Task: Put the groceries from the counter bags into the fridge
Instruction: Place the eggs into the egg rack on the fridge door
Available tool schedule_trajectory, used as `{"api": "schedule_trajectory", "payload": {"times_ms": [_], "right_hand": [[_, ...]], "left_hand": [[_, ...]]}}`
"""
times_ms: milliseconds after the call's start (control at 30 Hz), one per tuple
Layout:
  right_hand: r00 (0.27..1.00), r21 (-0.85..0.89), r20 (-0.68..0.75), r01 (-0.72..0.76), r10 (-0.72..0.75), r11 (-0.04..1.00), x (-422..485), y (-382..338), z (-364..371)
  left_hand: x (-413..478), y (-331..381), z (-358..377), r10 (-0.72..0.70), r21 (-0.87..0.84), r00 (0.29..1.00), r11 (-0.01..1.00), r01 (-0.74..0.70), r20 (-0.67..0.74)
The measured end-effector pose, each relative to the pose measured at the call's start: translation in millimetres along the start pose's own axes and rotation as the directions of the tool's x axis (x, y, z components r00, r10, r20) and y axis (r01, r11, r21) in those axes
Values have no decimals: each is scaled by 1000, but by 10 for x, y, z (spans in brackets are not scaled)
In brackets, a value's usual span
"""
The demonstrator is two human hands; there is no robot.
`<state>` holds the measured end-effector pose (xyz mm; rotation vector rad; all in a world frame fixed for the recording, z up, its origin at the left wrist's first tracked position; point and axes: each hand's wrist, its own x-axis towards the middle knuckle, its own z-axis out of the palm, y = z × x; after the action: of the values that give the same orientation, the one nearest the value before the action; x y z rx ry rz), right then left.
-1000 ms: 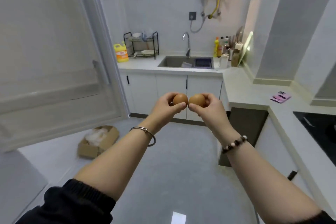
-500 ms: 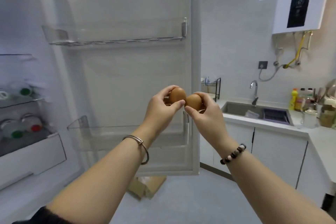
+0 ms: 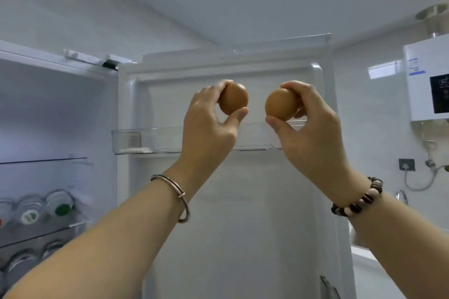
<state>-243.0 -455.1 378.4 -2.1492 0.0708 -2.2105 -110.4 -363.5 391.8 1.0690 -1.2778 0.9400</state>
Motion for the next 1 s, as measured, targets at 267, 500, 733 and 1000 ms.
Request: {"api": "schedule_trajectory", "payload": {"times_ms": [267, 500, 733, 1000], "right_hand": [[960, -130, 204, -168, 193, 977, 477, -248, 589], [773, -233, 474, -351, 422, 907, 688, -553, 1125], [565, -256, 636, -488, 526, 834, 789, -700, 1579], [305, -462, 727, -446, 615, 766, 745, -628, 1619]], "left_hand": [[482, -555, -415, -126, -32, 991, 991, 128, 50], [807, -1057, -790, -383, 79, 835, 920, 385, 395], [845, -1420, -985, -402, 72, 610, 868, 491, 683], [816, -1440, -978, -344, 194, 412, 911, 364, 844]]}}
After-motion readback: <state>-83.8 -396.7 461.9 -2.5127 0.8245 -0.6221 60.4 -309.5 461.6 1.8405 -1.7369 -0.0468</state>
